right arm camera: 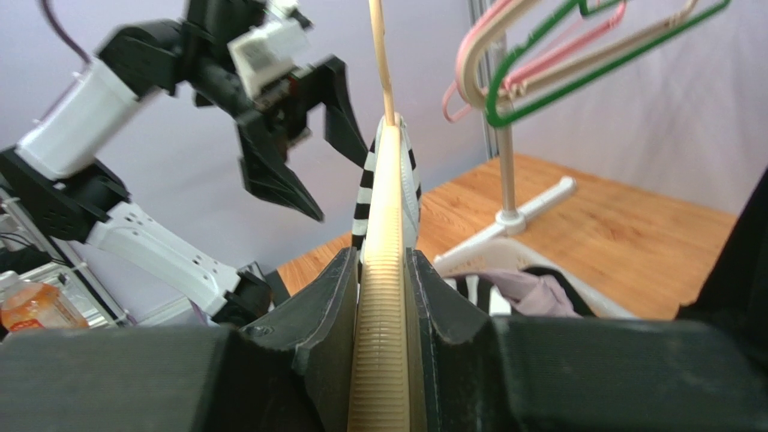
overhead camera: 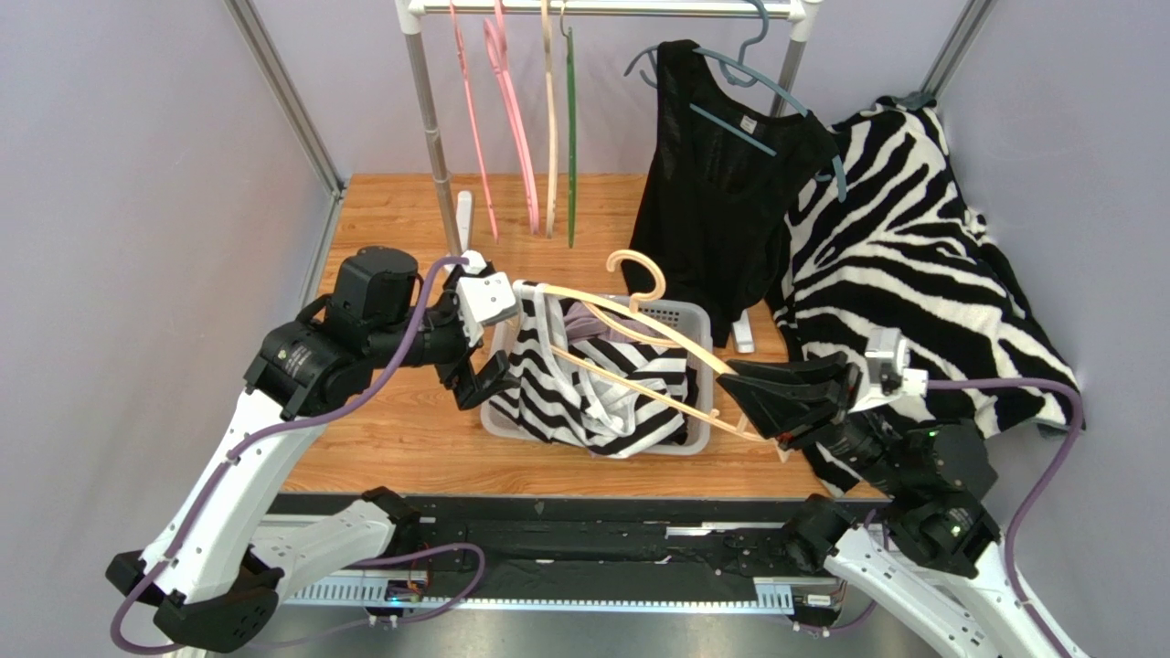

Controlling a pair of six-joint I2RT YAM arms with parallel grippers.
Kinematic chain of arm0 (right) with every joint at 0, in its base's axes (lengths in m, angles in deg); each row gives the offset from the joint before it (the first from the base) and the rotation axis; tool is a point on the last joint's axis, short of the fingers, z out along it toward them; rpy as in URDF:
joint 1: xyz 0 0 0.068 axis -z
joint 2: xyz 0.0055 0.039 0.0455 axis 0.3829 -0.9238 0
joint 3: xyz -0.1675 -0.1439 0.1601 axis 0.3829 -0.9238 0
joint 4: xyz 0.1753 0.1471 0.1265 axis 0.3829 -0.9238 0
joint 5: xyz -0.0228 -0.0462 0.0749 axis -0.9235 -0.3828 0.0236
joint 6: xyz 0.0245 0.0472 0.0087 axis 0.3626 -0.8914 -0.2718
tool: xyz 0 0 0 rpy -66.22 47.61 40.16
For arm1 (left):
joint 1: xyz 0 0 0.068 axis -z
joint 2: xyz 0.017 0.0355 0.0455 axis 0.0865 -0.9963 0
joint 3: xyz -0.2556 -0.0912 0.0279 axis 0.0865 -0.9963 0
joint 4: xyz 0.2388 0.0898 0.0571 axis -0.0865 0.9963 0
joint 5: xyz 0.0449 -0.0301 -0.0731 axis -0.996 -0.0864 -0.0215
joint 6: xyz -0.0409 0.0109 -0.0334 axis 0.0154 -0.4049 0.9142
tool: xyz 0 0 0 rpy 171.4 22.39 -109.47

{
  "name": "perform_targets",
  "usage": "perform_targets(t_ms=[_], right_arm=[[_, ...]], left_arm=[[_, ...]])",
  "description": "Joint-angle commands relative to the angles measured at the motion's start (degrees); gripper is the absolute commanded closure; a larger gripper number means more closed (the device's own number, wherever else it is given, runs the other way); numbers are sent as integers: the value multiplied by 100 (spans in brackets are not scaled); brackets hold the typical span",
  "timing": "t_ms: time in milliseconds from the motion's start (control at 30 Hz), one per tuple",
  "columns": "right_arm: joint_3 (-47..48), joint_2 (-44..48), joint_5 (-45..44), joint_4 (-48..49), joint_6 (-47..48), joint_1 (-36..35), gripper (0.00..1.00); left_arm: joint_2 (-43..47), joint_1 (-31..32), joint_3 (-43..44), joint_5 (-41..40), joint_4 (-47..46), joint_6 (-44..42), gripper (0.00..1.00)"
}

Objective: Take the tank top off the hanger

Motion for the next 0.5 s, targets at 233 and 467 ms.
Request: perform_targets(t_ms=[233, 467], right_arm=[[843, -366, 322, 119, 152, 4, 100], [1607, -621, 348, -673, 653, -4, 100]], left_arm=[[-1122, -32, 1116, 984, -917, 1118, 22], [-1466, -32, 1785, 1127, -952, 1277, 100]])
